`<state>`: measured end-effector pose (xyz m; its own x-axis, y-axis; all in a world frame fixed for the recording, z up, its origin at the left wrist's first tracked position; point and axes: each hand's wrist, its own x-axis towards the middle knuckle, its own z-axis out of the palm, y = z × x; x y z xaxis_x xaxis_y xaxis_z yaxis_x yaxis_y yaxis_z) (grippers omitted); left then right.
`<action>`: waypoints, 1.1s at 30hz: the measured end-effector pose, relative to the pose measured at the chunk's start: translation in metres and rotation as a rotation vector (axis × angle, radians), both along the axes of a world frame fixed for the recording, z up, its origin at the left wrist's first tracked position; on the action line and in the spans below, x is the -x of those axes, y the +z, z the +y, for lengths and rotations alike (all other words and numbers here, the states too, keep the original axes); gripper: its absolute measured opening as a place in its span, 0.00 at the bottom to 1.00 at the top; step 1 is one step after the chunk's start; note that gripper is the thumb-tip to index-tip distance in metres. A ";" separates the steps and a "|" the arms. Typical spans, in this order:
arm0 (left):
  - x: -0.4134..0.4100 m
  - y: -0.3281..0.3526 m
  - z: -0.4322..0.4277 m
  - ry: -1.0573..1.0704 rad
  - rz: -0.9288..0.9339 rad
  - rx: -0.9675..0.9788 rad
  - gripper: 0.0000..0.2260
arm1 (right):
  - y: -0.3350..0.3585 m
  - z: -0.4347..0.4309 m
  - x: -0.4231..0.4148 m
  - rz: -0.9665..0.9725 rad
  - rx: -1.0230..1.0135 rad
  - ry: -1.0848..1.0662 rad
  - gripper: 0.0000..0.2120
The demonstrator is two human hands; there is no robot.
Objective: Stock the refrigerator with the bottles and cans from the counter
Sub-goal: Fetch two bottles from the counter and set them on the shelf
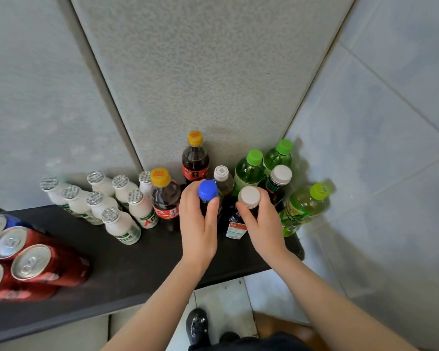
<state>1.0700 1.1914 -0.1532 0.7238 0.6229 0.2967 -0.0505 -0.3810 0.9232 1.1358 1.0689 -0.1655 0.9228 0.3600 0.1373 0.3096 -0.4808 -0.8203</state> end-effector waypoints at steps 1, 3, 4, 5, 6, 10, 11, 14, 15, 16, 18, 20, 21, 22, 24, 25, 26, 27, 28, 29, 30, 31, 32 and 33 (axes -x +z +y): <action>0.003 0.000 0.000 0.008 0.004 0.022 0.11 | 0.001 -0.001 0.001 -0.007 -0.007 0.005 0.20; 0.011 0.001 -0.002 0.034 0.028 0.088 0.09 | 0.004 -0.004 0.005 -0.036 -0.034 -0.004 0.23; 0.016 0.001 -0.002 0.050 0.040 0.119 0.10 | 0.006 -0.006 0.007 -0.053 -0.048 -0.011 0.24; 0.021 0.002 -0.003 0.063 0.047 0.145 0.12 | 0.009 -0.008 0.009 -0.068 -0.061 -0.014 0.24; 0.027 0.005 -0.004 0.070 0.046 0.166 0.13 | 0.012 -0.010 0.010 -0.080 -0.077 -0.009 0.22; 0.048 0.021 -0.004 0.089 -0.012 0.229 0.09 | 0.029 -0.013 0.017 -0.105 -0.171 0.086 0.13; 0.053 0.027 -0.004 0.100 -0.024 0.247 0.07 | 0.034 -0.012 0.020 -0.110 -0.198 0.110 0.12; 0.073 0.044 -0.006 0.159 -0.056 0.273 0.07 | 0.048 -0.003 0.030 -0.104 -0.290 0.167 0.13; 0.081 0.048 -0.007 0.184 -0.072 0.287 0.07 | 0.052 0.001 0.034 -0.095 -0.324 0.188 0.14; 0.090 0.052 -0.008 0.210 -0.088 0.300 0.08 | 0.056 0.005 0.037 -0.082 -0.359 0.214 0.15; 0.111 0.056 -0.012 0.274 -0.114 0.322 0.09 | 0.061 0.012 0.047 -0.065 -0.419 0.280 0.18; 0.136 0.059 -0.019 0.348 -0.131 0.346 0.10 | 0.064 0.019 0.061 -0.047 -0.458 0.361 0.15; 0.149 0.059 -0.023 0.389 -0.138 0.355 0.10 | 0.065 0.022 0.069 -0.026 -0.468 0.403 0.14; 0.163 0.058 -0.028 0.435 -0.141 0.361 0.11 | 0.064 0.026 0.079 0.004 -0.472 0.448 0.12; 0.193 0.052 -0.040 0.549 -0.136 0.370 0.13 | 0.059 0.032 0.100 0.054 -0.468 0.545 0.12; 0.209 0.048 -0.047 0.612 -0.136 0.380 0.14 | 0.053 0.035 0.110 0.071 -0.466 0.594 0.13; 0.226 0.043 -0.054 0.680 -0.135 0.392 0.14 | 0.046 0.039 0.122 0.097 -0.468 0.646 0.15; 0.243 0.038 -0.062 0.748 -0.128 0.396 0.15 | 0.039 0.042 0.135 0.134 -0.465 0.701 0.18; 0.260 0.033 -0.071 0.812 -0.112 0.394 0.15 | 0.032 0.044 0.149 0.174 -0.452 0.756 0.20; 0.277 0.028 -0.080 0.873 -0.094 0.398 0.14 | 0.025 0.045 0.163 0.216 -0.431 0.809 0.22; 0.294 0.025 -0.092 0.938 -0.081 0.418 0.13 | 0.019 0.045 0.179 0.260 -0.409 0.861 0.22; 0.311 0.023 -0.104 1.006 -0.074 0.439 0.13 | 0.015 0.043 0.196 0.294 -0.391 0.910 0.21; 0.327 0.022 -0.115 1.068 -0.070 0.445 0.13 | 0.013 0.042 0.213 0.304 -0.377 0.959 0.19; 0.342 0.021 -0.126 1.127 -0.067 0.440 0.13 | 0.012 0.040 0.229 0.303 -0.360 1.012 0.17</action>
<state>0.7282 1.0655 -0.1317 -0.2984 0.9508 -0.0834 0.0547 0.1043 0.9930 0.9064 1.1089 -0.1532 0.2394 0.9493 0.2037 0.1872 0.1607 -0.9691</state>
